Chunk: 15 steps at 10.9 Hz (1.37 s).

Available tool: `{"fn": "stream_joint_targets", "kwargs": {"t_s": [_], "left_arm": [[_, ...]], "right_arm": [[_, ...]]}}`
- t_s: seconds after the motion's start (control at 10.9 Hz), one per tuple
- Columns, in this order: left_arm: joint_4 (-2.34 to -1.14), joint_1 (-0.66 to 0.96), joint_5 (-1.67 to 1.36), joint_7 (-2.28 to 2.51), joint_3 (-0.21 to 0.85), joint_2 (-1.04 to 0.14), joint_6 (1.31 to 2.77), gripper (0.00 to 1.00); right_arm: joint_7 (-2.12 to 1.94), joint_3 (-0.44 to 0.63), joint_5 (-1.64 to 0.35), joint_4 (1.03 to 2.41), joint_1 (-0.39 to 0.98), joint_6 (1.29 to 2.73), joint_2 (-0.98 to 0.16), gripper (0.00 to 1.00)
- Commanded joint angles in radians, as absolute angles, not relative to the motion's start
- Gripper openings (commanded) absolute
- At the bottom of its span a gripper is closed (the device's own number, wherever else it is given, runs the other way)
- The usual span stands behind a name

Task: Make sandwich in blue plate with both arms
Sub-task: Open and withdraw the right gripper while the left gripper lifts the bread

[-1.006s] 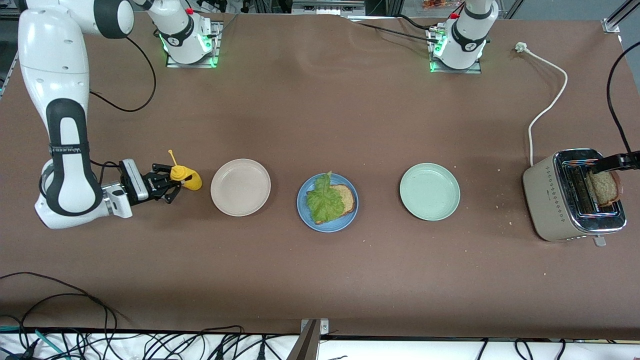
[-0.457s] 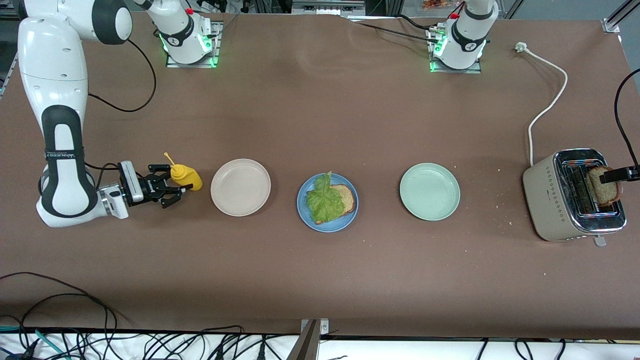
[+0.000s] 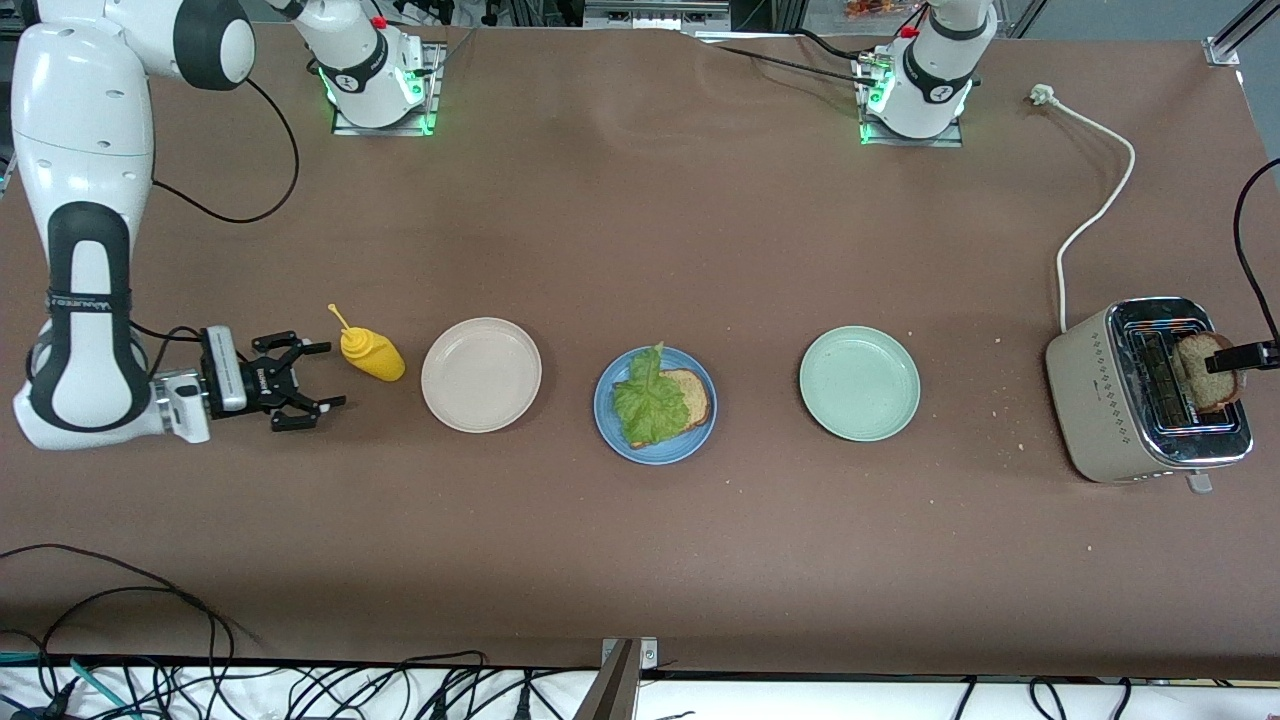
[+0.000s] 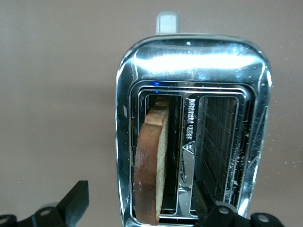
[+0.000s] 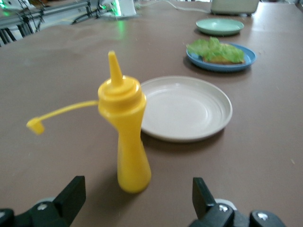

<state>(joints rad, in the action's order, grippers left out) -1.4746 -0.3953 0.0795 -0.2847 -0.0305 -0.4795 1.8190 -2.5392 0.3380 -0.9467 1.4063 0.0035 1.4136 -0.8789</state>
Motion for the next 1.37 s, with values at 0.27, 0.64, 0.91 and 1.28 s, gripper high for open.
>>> {"fn": "stream_joint_targets", "kwargs": {"t_s": [0.27,0.64,0.91,1.28], "left_arm": [[-1.440,-0.402,0.077,-0.350,-0.023,-0.509,1.816,0.15],[-1.434,-0.403,0.077,-0.408,-0.021,-0.497,1.810,0.00],[-1.431,-0.405,0.074,-0.426,-0.020,-0.402,1.743,0.00],[-1.389,-0.403,0.064,-0.426,-0.006,-0.292,1.626,0.00]], "right_arm": [[-2.137,0.423,-0.878,1.364,0.023,1.454,-0.773,1.00],[-1.643,0.410,-0.732,1.298,0.073,1.437,-0.640,1.00],[-1.416,0.414,-0.654,1.298,0.130,1.434,-0.569,1.00],[-1.260,0.414,-0.536,1.311,0.166,1.416,-0.478,1.00]]}}
